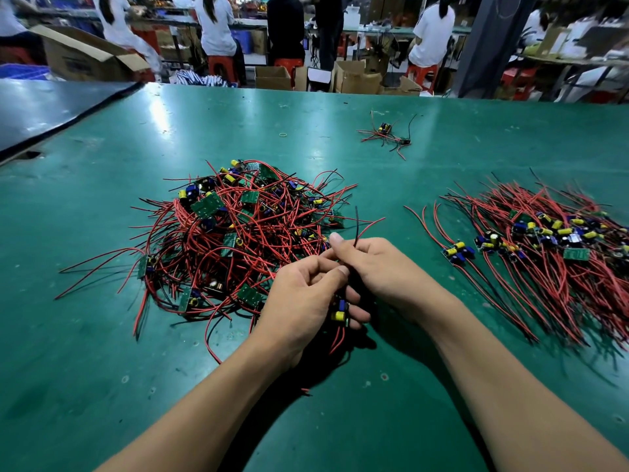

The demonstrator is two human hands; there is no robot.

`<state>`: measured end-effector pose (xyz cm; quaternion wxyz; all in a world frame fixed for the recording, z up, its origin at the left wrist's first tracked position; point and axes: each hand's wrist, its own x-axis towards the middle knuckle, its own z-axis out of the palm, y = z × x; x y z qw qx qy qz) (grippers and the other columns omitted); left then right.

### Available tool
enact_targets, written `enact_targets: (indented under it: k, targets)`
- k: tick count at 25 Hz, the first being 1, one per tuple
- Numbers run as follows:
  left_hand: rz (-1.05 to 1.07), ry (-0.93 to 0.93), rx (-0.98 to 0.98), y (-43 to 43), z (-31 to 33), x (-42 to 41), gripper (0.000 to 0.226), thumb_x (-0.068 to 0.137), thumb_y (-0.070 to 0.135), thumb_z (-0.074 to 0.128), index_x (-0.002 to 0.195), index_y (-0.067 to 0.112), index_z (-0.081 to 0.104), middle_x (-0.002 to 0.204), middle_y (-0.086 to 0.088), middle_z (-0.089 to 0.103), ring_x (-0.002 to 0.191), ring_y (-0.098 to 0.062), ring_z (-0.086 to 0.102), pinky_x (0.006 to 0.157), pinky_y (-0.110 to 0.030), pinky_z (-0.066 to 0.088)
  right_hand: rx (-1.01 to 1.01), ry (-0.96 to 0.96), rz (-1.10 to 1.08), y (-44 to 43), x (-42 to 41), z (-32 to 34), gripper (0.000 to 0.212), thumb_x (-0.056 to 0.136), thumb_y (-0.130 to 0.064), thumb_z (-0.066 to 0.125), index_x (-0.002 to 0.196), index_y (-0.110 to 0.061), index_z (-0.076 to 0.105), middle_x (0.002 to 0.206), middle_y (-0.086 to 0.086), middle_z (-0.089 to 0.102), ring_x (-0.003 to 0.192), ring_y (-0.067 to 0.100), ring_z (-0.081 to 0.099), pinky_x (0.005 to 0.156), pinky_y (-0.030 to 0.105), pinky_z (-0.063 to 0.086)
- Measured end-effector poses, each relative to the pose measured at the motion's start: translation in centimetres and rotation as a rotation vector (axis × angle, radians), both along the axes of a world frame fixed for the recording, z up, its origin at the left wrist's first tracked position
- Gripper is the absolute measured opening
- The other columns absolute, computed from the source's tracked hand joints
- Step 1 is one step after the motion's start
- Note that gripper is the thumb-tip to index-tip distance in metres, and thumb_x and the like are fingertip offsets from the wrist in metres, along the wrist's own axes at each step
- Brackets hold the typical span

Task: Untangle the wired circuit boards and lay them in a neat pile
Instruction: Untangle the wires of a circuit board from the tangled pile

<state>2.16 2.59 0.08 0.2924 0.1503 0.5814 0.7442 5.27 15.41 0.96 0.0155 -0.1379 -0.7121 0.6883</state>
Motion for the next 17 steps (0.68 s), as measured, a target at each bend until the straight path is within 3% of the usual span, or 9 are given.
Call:
enact_targets:
  k: [2, 6, 9, 12, 15, 17]
  targets:
    - [-0.010, -0.008, 0.006, 0.0, 0.1, 0.0, 0.013, 0.097, 0.008, 0.054, 0.086, 0.001, 0.054, 0.059, -0.013, 0.062, 0.045, -0.025, 0.063, 0.045, -0.030, 0.055, 0.069, -0.019, -0.037, 0.5, -0.4, 0.2, 0.047, 0.105, -0.042, 0.046, 0.088, -0.009, 0.075, 0.060, 0.015, 0.055, 0.042, 0.013, 0.046, 0.040, 0.017, 0.035]
    - [-0.037, -0.013, 0.015, -0.2, 0.4, 0.1, 0.012, 0.097, 0.008, 0.054, 0.090, 0.000, 0.055, 0.060, -0.012, 0.061, 0.047, -0.025, 0.064, 0.047, -0.031, 0.055, 0.191, -0.032, -0.182, 0.8, -1.2, -0.4, 0.054, 0.106, -0.047, 0.039, 0.085, -0.017, 0.078, 0.058, -0.001, 0.048, 0.044, 0.008, 0.041, 0.048, 0.024, 0.033]
    - [-0.079, -0.023, 0.028, -0.4, 0.7, 0.0, 0.010, 0.097, 0.007, 0.054, 0.092, -0.002, 0.054, 0.061, -0.013, 0.060, 0.048, -0.026, 0.064, 0.048, -0.032, 0.055, 0.047, -0.005, -0.265, 1.0, -1.6, -0.8, 0.059, 0.106, -0.053, 0.034, 0.085, -0.021, 0.080, 0.061, -0.001, 0.032, 0.041, 0.008, 0.024, 0.040, 0.020, 0.021]
    - [-0.109, -0.027, 0.027, -0.4, 0.8, -0.1, 0.009, 0.097, 0.005, 0.052, 0.095, -0.003, 0.055, 0.062, -0.015, 0.060, 0.049, -0.026, 0.065, 0.049, -0.033, 0.056, -0.128, 0.055, -0.271, 1.2, -1.7, -1.0, 0.059, 0.105, -0.053, 0.036, 0.083, -0.021, 0.080, 0.061, -0.005, 0.029, 0.041, 0.007, 0.017, 0.039, 0.017, 0.015]
    - [-0.101, -0.033, 0.020, -0.4, 0.8, -0.2, 0.010, 0.097, 0.006, 0.053, 0.096, -0.004, 0.055, 0.063, -0.015, 0.060, 0.049, -0.026, 0.065, 0.049, -0.032, 0.056, 0.107, 0.129, -0.286, 1.7, -1.5, -1.2, 0.048, 0.101, -0.053, 0.048, 0.084, -0.021, 0.079, 0.054, 0.000, 0.029, 0.040, 0.010, 0.023, 0.042, 0.023, 0.018]
    - [-0.086, -0.035, 0.022, -0.5, 0.7, -0.3, 0.010, 0.097, 0.007, 0.053, 0.096, -0.003, 0.054, 0.063, -0.015, 0.060, 0.049, -0.026, 0.065, 0.049, -0.032, 0.055, 0.150, 0.118, -0.278, 2.5, -1.1, -1.3, 0.048, 0.096, -0.055, 0.056, 0.088, -0.014, 0.079, 0.050, 0.001, 0.032, 0.040, 0.012, 0.025, 0.043, 0.024, 0.018]
